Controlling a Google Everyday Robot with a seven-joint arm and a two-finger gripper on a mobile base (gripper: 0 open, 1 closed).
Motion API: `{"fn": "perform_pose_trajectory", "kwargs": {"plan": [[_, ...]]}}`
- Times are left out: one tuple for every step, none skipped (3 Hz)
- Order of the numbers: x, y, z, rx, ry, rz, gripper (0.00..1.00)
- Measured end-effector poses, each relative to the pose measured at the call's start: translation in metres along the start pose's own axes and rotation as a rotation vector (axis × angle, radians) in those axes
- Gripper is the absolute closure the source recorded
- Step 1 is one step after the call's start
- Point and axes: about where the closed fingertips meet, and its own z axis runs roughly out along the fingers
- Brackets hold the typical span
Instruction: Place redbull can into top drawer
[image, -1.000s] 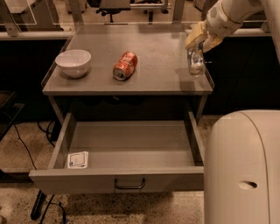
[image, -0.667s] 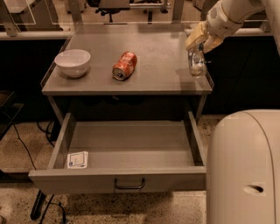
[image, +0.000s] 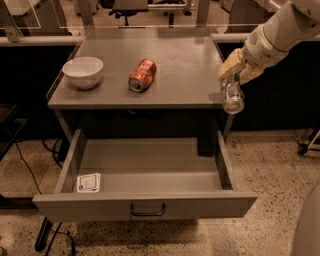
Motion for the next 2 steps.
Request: {"fn": "perform_pose_trajectory", "kwargs": {"plan": [[0.0080, -0.0012, 0.0114, 0.001, 0.028, 0.004, 1.00], [0.0097, 0.0023, 0.0048, 0.023, -0.006, -0.001, 1.00]]}}
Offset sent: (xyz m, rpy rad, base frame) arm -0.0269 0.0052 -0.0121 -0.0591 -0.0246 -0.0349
